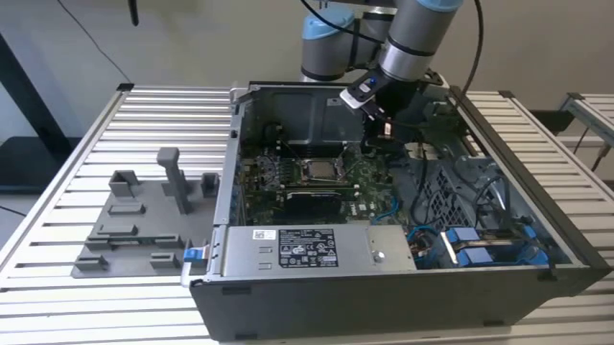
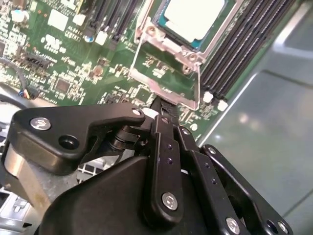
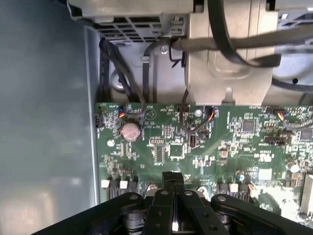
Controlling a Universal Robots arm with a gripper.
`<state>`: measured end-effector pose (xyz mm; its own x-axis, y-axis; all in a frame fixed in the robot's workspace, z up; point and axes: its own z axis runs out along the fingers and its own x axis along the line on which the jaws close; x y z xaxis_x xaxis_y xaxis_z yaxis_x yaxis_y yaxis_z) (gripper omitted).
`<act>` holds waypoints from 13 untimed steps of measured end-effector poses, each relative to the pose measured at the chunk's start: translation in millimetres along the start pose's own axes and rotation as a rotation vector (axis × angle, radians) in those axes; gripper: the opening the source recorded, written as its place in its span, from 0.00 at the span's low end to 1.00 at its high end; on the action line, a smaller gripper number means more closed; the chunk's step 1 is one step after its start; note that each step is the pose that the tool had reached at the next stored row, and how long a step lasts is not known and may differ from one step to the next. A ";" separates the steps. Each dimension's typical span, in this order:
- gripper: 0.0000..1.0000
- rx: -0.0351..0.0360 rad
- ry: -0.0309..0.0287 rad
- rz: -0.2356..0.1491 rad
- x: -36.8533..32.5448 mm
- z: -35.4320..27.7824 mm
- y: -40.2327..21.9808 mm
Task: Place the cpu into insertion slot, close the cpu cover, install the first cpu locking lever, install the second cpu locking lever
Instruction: 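Close the cpu cover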
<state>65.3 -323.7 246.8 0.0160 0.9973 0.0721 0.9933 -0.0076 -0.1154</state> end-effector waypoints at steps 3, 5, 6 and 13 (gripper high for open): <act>0.11 0.0003 0.0148 -0.001 -0.1 -1.3 -6.6; 0.11 0.0003 0.0229 0.000 -0.1 -0.8 -12.8; 0.11 0.0003 0.0261 0.000 -0.2 -0.4 -16.1; 0.11 0.0001 0.0394 0.002 -0.7 2.4 -41.6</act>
<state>23.8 -323.8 249.2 0.0224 0.9936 0.1108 0.9932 -0.0095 -0.1156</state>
